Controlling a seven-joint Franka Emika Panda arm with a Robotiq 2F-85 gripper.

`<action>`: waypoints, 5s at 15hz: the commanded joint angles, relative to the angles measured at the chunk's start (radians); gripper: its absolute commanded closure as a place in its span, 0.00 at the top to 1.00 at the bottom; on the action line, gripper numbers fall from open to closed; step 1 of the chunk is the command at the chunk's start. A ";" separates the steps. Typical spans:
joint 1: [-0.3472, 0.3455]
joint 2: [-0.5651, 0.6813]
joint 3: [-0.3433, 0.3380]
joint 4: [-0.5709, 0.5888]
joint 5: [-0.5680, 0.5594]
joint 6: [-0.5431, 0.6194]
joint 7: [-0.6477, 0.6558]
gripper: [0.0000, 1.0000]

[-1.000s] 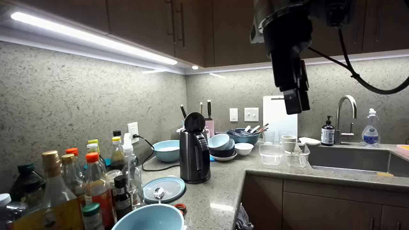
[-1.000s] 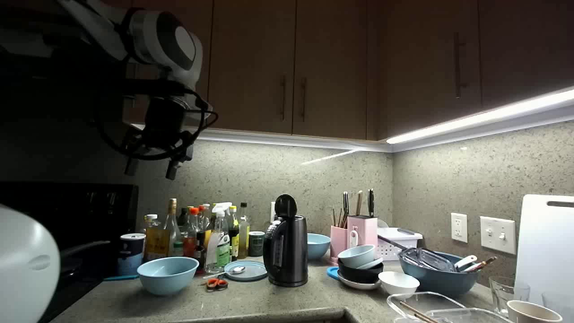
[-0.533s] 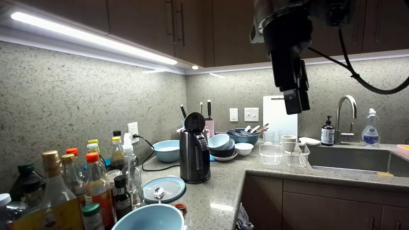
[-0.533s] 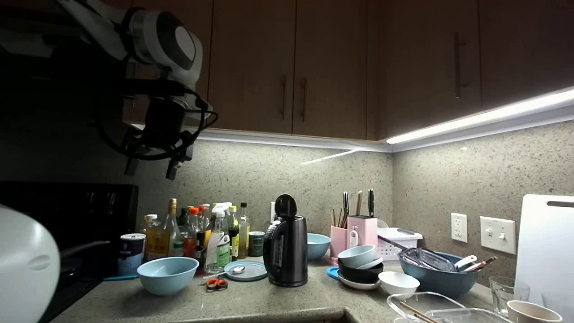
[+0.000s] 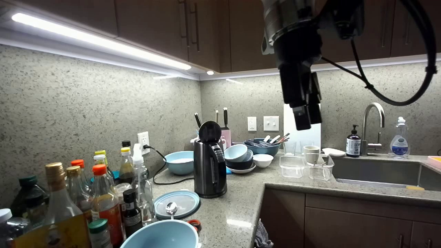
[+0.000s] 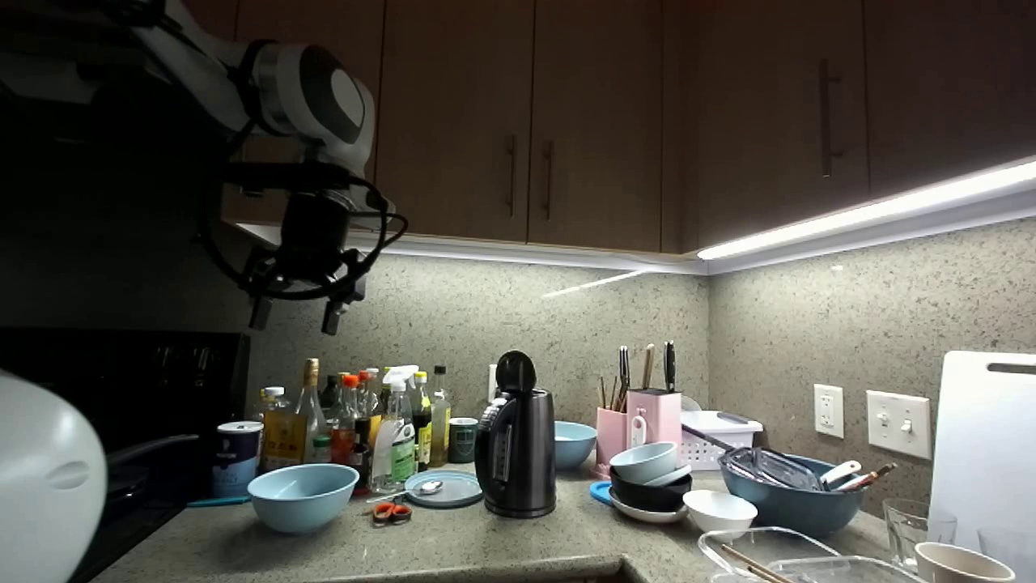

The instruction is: Close the lid of the kettle

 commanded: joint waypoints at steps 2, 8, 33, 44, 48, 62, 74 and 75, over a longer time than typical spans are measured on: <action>-0.038 0.219 -0.001 0.155 -0.127 0.115 -0.036 1.00; -0.037 0.468 -0.015 0.408 -0.250 0.149 -0.055 1.00; 0.040 0.766 -0.222 0.530 -0.617 0.810 0.491 1.00; 0.084 0.980 -0.292 0.811 -0.694 0.772 0.506 1.00; 0.114 1.059 -0.334 0.937 -0.704 0.757 0.524 1.00; 0.043 1.131 -0.288 1.052 -0.397 0.457 0.480 1.00; 0.053 1.175 -0.337 1.191 -0.414 0.466 0.659 1.00; 0.050 1.187 -0.345 1.206 -0.414 0.456 0.670 1.00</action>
